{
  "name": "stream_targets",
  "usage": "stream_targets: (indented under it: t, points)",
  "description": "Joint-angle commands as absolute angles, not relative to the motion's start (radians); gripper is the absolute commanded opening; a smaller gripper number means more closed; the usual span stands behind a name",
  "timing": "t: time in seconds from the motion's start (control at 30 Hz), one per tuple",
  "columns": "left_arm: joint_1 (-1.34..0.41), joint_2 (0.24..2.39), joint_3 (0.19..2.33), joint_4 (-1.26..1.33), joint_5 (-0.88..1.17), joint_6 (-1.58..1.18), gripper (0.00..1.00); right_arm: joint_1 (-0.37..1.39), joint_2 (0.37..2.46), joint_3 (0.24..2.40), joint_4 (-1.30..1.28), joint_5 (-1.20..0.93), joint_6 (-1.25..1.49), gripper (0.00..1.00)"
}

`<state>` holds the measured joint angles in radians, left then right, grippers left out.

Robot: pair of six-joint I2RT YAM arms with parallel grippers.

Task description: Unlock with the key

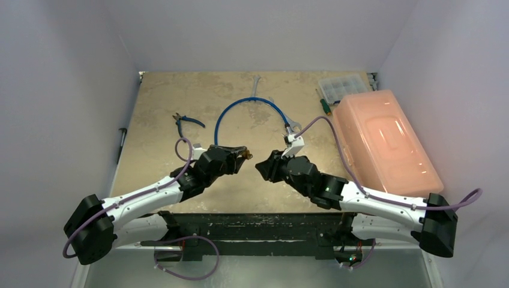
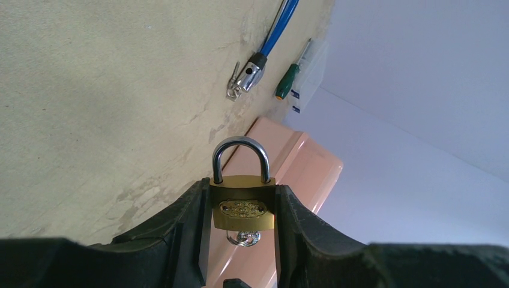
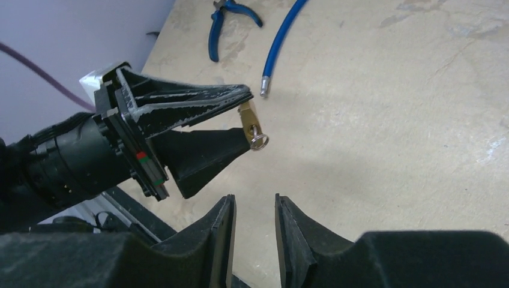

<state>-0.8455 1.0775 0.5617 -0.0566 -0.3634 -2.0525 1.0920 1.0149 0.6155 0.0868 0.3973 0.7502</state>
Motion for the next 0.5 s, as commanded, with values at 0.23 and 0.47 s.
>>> stream_targets:
  t: [0.23,0.47]
  points:
    - [-0.848,1.122,0.665,-0.061,-0.350,-1.942,0.00,1.067,1.059,0.729,0.073,0.329,0.670,0.37]
    - [-0.848,1.141,0.679,-0.045,-0.331,-1.916,0.00,1.035,1.109,0.732,0.089,0.327,0.650,0.37]
